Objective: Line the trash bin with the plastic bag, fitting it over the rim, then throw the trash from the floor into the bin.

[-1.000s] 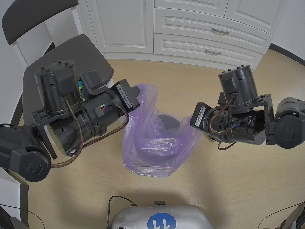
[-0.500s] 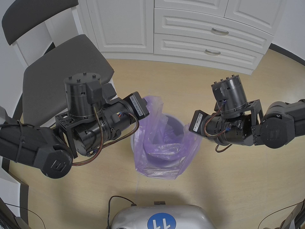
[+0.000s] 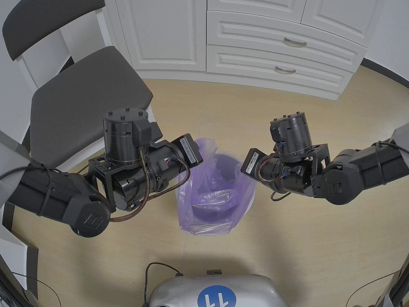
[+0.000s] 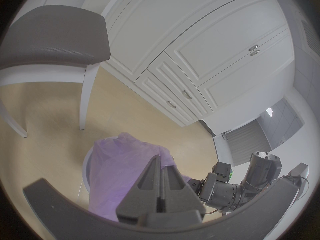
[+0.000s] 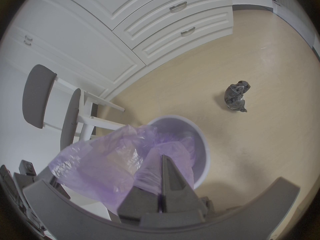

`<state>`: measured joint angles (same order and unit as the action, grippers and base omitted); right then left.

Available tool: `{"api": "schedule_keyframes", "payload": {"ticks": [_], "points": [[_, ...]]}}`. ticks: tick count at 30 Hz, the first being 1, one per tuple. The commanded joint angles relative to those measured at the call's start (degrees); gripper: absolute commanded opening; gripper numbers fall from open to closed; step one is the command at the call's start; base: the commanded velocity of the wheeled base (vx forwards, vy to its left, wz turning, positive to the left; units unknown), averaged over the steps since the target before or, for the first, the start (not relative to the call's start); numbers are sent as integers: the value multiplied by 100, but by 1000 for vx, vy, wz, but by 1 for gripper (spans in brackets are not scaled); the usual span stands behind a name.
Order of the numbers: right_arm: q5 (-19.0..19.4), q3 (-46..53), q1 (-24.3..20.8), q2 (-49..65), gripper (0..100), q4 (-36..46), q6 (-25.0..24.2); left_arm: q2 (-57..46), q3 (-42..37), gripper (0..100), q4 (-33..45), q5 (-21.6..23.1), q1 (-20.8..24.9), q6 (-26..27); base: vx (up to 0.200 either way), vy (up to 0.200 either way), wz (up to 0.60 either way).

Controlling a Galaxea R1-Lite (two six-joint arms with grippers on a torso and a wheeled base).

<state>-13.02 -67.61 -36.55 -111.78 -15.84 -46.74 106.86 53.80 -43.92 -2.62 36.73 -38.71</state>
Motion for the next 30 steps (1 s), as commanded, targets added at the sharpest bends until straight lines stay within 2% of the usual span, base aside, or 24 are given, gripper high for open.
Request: {"api": "schedule_keyframes", "payload": {"ticks": [1,9,17,24,30], "points": [[1,143,-45,-556,0,-579,-125,203,52,0,-2,-2,-78,-5,0,0,0],[-8,178,69,-863,0,-772,-90,485,52,0,-2,7,-52,-14,0,0,0],[45,195,675,-811,0,-719,367,915,166,0,-20,7,106,-225,0,0,0],[133,380,684,-187,0,-385,543,1531,720,0,-11,95,177,-339,0,0,0],[133,424,570,-99,0,-376,543,2216,1441,0,50,271,71,-339,0,0,0]]}}
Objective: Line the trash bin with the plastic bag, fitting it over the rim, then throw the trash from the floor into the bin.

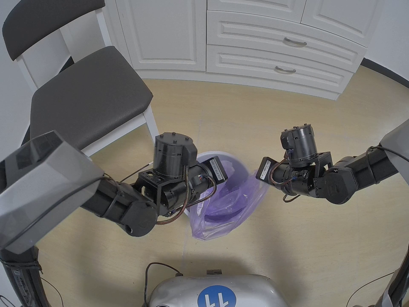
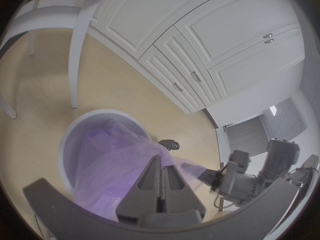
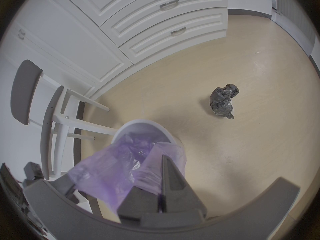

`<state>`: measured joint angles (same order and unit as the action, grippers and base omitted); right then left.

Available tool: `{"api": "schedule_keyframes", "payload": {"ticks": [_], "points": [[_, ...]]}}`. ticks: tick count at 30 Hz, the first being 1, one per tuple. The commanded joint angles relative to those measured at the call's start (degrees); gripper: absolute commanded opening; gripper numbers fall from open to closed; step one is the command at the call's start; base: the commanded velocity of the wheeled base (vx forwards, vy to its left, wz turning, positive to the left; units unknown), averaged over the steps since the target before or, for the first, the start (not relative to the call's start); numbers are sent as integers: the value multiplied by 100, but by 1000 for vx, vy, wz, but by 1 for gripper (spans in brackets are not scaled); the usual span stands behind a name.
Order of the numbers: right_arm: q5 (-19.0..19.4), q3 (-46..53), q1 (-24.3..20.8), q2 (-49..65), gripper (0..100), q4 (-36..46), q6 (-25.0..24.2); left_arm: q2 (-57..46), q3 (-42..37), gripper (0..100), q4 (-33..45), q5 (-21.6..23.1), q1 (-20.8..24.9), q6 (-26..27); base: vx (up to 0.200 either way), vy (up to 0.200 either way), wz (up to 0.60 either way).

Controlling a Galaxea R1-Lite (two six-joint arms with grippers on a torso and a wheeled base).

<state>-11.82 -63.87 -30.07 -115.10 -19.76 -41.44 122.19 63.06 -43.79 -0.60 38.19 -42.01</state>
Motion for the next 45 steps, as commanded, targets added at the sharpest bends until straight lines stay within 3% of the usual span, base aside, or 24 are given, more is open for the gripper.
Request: {"api": "schedule_keyframes", "payload": {"ticks": [1,4,10,15,24,30,34,35,38,39,42,45], "points": [[14,50,-95,234,0,16,13,736,584,0,46,69,-93,-9,0,0,0],[14,50,-113,199,0,7,13,1026,945,0,81,60,-277,-9,0,0,0],[14,15,-148,32,0,-89,-40,1009,831,0,72,69,-849,-27,0,0,0],[-13,15,-148,-188,0,-423,-66,508,268,0,-24,306,-1367,-44,0,0,0],[-57,269,28,-109,0,-485,224,-441,-672,0,46,446,-1561,316,0,0,0],[-250,1131,177,445,0,-546,1524,-907,-1868,0,37,464,-1701,2346,0,0,0],[-382,1614,195,744,0,-678,2087,-837,-2210,0,-51,446,-1868,3340,0,0,0],[-382,1614,195,744,0,-678,2087,-837,-2210,0,-51,446,-1868,3340,0,0,0],[-408,2247,265,849,0,-1206,2843,-740,-2395,0,-191,446,-2026,3779,0,0,0],[-408,2282,274,840,0,-1232,2878,-740,-2395,0,-200,446,-2035,3797,0,0,0],[-408,2968,485,665,0,-2128,3827,-529,-2483,0,-587,438,-2079,3964,0,0,0],[-443,3337,582,322,0,-2946,4355,-432,-2571,0,-930,420,-2079,3946,0,0,0]]}}
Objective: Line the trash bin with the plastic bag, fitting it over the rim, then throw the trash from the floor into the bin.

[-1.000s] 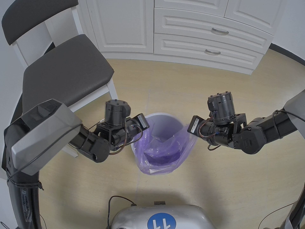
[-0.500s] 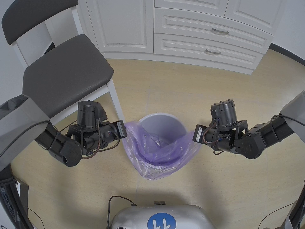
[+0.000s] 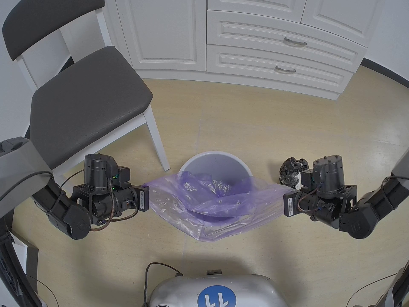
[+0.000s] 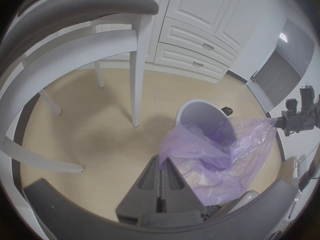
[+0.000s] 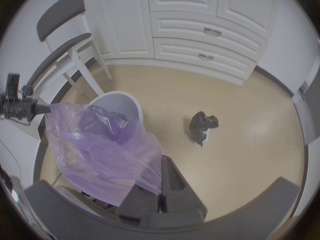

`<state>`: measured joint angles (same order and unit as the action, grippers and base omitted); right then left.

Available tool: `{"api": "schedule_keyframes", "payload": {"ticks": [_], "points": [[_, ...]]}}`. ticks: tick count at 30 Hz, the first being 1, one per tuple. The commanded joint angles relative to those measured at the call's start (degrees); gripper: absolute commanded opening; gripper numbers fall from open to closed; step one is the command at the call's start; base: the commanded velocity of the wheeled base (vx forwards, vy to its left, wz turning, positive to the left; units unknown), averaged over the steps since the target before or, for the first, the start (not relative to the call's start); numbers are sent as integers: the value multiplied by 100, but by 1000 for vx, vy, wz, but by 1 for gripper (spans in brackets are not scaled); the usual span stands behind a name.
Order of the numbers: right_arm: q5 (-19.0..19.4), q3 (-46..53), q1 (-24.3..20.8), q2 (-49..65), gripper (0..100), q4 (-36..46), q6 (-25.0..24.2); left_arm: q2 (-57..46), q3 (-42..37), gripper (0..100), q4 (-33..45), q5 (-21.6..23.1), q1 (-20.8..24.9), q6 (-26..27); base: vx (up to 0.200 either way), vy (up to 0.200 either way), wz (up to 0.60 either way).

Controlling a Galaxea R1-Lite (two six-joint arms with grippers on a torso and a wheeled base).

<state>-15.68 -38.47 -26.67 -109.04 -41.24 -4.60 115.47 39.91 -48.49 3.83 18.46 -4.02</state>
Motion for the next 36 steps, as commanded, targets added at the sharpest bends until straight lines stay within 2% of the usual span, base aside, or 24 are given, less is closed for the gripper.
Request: {"api": "schedule_keyframes", "payload": {"ticks": [1,5,8,15,20,29,32,36], "points": [[-58,921,242,-398,0,-1061,794,239,-282,0,-538,-14,-105,147,0,0,0],[-58,1290,285,-706,0,-1642,1330,239,-309,0,-582,-22,-105,147,0,0,0],[-58,1474,356,-785,0,-1729,1699,222,-309,0,-556,-22,-114,156,0,0,0],[-41,1817,356,-688,0,-1738,2130,186,-326,0,-538,-22,-123,262,0,0,0],[3,2046,338,-442,0,-1738,2340,160,-432,0,-538,-14,-123,323,0,0,0],[38,2353,224,-99,0,-1738,2569,72,-722,0,-547,13,-114,763,0,0,0],[38,2371,198,-161,0,-1729,2622,125,-757,0,-547,22,-105,851,0,0,0],[30,2169,127,-820,0,-1817,2595,626,-669,0,-688,-31,132,833,0,0,0]]}}
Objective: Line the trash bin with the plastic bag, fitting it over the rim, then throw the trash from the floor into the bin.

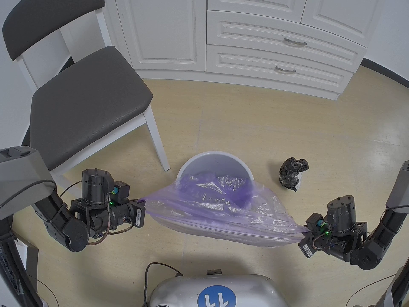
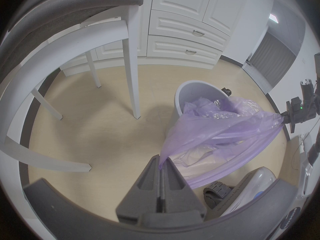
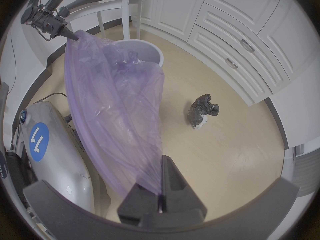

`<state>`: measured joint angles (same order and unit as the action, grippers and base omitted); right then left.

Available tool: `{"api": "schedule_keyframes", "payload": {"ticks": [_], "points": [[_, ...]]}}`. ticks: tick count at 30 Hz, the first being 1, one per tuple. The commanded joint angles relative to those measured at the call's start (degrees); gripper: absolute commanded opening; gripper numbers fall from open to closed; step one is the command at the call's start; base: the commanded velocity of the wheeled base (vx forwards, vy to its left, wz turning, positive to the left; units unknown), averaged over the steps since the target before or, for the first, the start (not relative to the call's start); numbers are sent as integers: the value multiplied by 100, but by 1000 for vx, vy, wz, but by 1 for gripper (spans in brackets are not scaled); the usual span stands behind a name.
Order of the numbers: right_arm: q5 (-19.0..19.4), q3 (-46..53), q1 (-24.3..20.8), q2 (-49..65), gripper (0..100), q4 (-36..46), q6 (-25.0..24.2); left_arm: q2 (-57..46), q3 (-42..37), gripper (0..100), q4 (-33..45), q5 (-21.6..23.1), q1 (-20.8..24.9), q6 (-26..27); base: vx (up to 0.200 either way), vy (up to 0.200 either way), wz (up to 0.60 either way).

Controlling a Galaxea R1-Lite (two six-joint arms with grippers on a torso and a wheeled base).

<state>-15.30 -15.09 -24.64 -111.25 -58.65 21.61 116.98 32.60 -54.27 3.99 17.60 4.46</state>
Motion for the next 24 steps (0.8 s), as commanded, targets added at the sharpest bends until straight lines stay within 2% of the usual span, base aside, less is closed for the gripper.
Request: {"api": "schedule_keyframes", "payload": {"ticks": [1,5,7,10,12,24], "points": [[-26,-231,-103,-749,0,-182,-43,598,106,0,-224,-73,244,-16,0,0,0],[-61,-354,-138,-1215,0,-744,-157,1028,212,0,-734,-284,331,-33,0,0,0],[-78,-337,-155,-1698,0,-1492,-201,1406,212,0,-1314,-715,481,-16,0,0,0],[-87,-354,-155,-2146,0,-2124,-184,1714,370,0,-1666,-1154,595,-7,0,0,0],[-96,-345,-147,-2340,0,-2406,-166,1767,440,0,-1727,-1286,604,-7,0,0,0],[-219,-205,-24,-2067,0,-2564,-131,1468,256,0,-1674,-1207,411,55,0,0,0]]}}
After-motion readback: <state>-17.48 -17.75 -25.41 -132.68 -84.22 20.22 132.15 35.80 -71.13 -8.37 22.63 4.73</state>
